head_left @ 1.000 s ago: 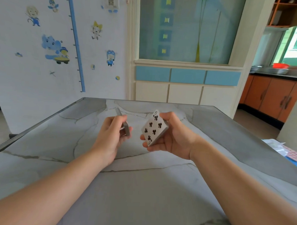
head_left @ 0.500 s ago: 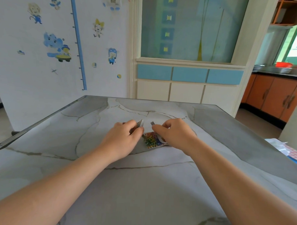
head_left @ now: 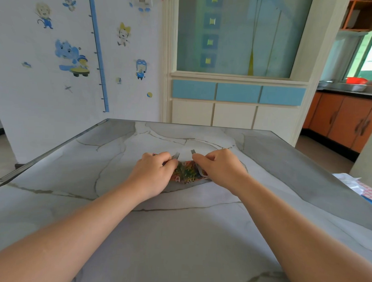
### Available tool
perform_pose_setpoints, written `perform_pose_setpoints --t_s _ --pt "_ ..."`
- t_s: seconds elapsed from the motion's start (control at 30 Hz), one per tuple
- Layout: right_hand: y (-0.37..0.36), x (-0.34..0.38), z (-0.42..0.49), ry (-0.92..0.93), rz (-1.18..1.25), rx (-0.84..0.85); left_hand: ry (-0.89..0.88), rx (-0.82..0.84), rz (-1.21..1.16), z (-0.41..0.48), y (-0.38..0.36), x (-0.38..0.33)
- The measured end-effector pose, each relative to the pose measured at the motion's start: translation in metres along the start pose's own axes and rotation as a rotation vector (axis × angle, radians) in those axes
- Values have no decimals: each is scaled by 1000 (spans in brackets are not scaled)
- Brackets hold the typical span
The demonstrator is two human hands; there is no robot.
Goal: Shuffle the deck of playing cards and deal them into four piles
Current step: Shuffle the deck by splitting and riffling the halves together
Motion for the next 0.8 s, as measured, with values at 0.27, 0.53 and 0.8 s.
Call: perform_pose_setpoints --t_s 0.27,0.53,0.8 --pt "-2 3 -3 13 16 -8 16 -30 -26 0 2 0" --pt "-6 6 -3 6 -12 -28 66 -46 -41 1 -1 9" --pt "-26 19 -9 126 -149 16 106 -122 95 -3 -5 19"
Point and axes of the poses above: each hand's wrist, its own z-axis towards the middle knuckle, its own y-axis out of the back of the hand, x = y × z, the point moved 10 cm from there along z, towards the middle knuckle, and after that the axes turned 6 degrees about -z, right-handed, at the moved point
